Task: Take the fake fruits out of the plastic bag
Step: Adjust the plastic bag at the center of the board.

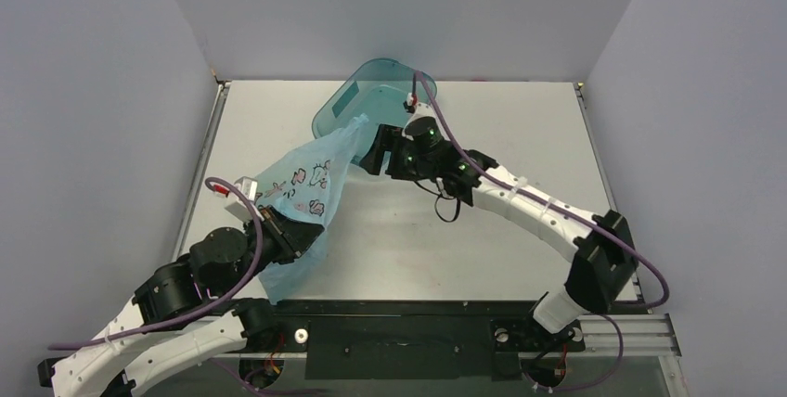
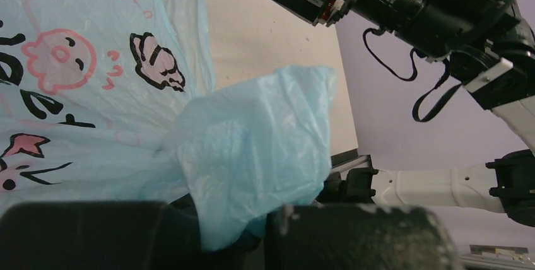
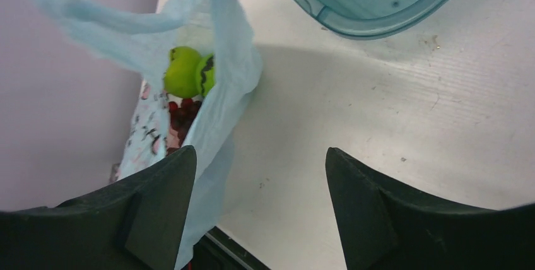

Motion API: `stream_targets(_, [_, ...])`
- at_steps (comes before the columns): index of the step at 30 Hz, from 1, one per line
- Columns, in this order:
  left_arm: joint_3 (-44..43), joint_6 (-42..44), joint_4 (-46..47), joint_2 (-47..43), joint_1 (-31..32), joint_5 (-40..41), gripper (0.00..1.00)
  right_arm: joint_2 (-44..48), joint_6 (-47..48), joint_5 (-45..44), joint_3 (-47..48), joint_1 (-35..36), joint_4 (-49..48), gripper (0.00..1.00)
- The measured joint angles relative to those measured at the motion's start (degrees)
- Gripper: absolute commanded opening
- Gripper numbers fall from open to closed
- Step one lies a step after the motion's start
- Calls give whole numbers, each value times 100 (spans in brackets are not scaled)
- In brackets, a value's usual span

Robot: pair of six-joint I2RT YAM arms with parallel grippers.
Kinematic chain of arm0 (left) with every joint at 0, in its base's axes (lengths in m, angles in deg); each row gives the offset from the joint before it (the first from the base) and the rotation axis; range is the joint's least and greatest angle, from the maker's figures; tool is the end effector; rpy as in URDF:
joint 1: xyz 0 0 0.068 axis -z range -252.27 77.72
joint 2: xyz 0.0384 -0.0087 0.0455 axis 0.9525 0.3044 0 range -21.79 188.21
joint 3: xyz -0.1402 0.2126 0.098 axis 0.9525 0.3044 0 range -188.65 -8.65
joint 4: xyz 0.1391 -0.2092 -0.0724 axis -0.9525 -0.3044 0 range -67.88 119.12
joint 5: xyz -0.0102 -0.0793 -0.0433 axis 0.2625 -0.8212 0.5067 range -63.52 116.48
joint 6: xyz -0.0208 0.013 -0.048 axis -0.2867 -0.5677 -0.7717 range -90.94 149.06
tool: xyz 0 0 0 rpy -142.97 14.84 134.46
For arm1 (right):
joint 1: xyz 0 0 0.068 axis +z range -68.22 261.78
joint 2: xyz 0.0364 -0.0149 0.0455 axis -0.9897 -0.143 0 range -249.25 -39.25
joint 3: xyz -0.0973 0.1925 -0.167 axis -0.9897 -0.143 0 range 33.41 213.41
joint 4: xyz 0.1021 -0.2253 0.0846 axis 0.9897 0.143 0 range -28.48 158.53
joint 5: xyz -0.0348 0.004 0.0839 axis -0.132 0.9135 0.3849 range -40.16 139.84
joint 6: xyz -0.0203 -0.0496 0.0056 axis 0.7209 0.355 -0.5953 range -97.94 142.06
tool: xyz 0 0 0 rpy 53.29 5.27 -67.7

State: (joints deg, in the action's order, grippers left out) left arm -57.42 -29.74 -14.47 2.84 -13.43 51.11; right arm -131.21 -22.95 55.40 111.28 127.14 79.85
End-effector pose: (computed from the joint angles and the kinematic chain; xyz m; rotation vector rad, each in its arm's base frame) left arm 0.0538 -0.0602 0.3431 -0.3052 1.9802 -0.9747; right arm 0.2600 0.2683 0.3173 -0.0689 2.3132 0.9810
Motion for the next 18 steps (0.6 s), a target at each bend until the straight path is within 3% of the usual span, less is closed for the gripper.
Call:
stream_targets(5, [-175, 107, 48, 173, 0, -101, 11, 765, -485, -426, -693, 535, -597, 72])
stream_targets(12, [-184, 118, 109, 254, 0, -247, 13, 769, -1207, -573, -1239, 1093, -1283, 67])
stream_targets(16, [-179, 114, 157, 271, 0, -306, 27, 726, -1513, -857, -1473, 1392, -1687, 48])
stream_targets(18, [-177, 103, 188, 284, 0, -389, 47, 656, -1622, -879, -1576, 1547, -1891, 30])
